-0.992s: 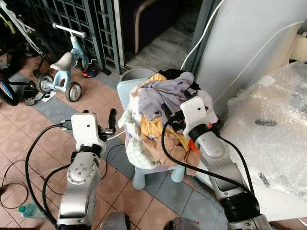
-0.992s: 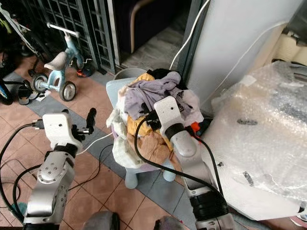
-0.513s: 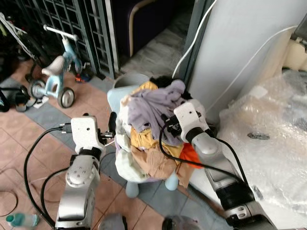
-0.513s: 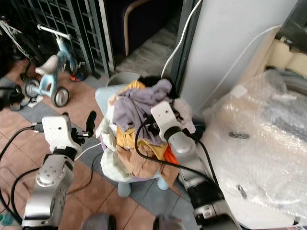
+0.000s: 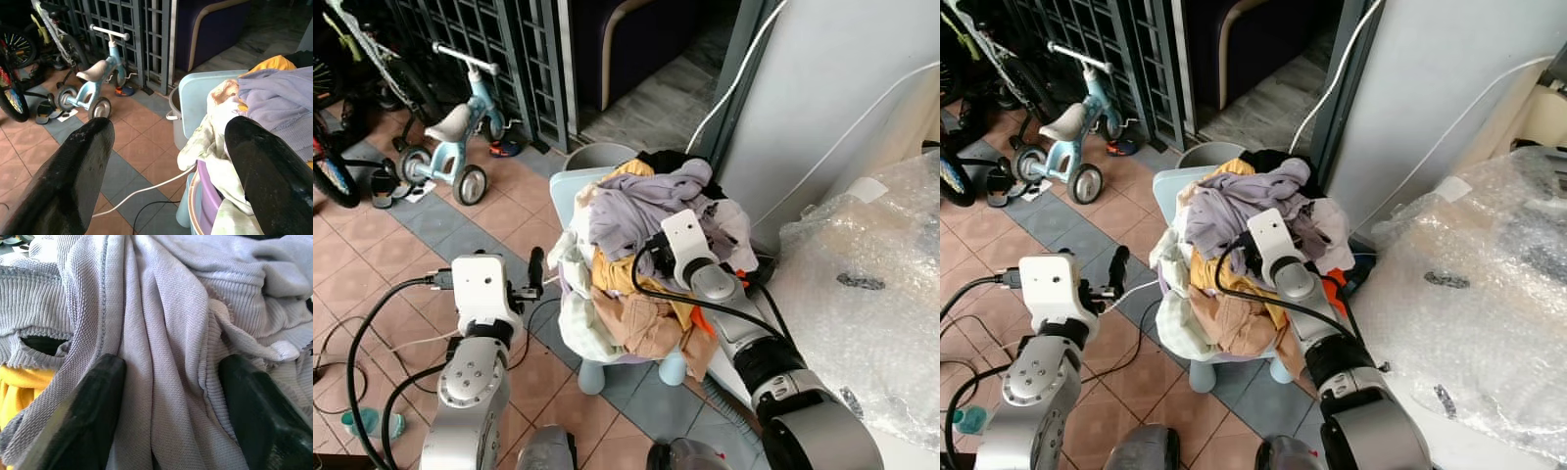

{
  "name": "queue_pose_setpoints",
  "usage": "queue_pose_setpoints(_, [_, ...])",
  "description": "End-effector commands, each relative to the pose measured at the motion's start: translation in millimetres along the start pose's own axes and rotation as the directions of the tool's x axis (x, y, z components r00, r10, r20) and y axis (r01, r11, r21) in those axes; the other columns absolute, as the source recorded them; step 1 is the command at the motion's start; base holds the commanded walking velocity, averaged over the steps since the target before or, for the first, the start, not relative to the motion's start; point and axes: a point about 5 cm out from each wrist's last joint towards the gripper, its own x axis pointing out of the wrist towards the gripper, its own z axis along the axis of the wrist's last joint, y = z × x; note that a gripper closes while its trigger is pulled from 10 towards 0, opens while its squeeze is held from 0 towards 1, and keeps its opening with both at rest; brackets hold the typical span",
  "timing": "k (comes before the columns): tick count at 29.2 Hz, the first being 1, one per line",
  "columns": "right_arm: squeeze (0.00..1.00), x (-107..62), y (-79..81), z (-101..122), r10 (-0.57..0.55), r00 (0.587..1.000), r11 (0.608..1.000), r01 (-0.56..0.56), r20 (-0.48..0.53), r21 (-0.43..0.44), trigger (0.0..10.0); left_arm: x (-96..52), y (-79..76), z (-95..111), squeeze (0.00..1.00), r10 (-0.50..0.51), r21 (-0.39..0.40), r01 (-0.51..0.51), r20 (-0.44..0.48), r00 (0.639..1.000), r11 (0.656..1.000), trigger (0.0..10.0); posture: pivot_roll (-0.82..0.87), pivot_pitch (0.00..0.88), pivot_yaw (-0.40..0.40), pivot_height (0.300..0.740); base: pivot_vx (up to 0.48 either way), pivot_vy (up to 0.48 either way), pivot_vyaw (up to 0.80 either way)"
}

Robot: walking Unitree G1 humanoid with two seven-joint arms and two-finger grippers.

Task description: Clothes washing

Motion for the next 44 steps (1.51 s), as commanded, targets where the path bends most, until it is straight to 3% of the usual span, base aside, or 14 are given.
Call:
queue_pose_setpoints(1, [0.0,-1.5,0.6,-18,0.001,0.996,1.0,0.001,-0.085,0.025,0.0,-1.6,0.9,3,0.0,0.007,0.011,-0.007,0.004,1.0,1.0,10.0,0.22,0.146,-0.035,0.74,0.0,0.0,0.0])
queue_pose_setpoints(4, [0.0,-3.1,-0.1,-25,0.009,0.995,0.999,-0.004,-0.102,0.043,0.0,0.3,-3.3,1,0.0,-0.013,0.005,0.013,-0.009,1.0,1.0,10.0,0.21,0.14,-0.032,0.74,0.0,0.0,0.0])
queue_pose_setpoints(7, [0.0,-4.6,-4.5,-33,-0.002,0.991,0.997,0.012,-0.134,0.075,0.0,0.7,-12.5,-5,0.0,-0.1,0.008,0.101,-0.051,0.994,0.995,10.0,0.2,0.137,-0.029,0.74,0.0,0.0,0.0])
queue_pose_setpoints(15, [0.0,-2.5,-5.2,-32,-0.003,0.991,0.995,0.016,-0.135,0.095,0.0,0.2,-21.4,-9,0.0,-0.223,0.054,0.229,-0.09,0.971,0.972,10.0,0.2,0.152,-0.022,0.74,0.0,0.0,0.0])
queue_pose_setpoints(31, [0.0,1.3,1.1,-22,0.029,0.994,0.989,-0.013,-0.11,0.147,0.0,5.1,-21.0,-8,0.0,-0.208,0.06,0.213,-0.082,0.975,0.975,10.0,0.19,0.154,-0.032,0.74,0.0,0.0,0.0])
queue_pose_setpoints(33, [0.0,1.4,0.5,-17,0.022,0.997,0.985,-0.009,-0.074,0.173,0.0,9.6,-16.2,6,0.0,-0.145,0.043,0.144,0.018,0.989,0.989,10.0,0.18,0.147,-0.033,0.74,0.0,0.0,0.0])
queue_pose_setpoints(44, [0.0,2.6,-6.4,12,0.009,0.996,0.976,-0.029,0.091,0.218,0.0,19.3,-21.4,11,0.0,-0.133,-0.004,0.133,0.059,0.989,0.991,10.0,0.15,0.127,-0.042,0.74,0.0,0.0,0.0])
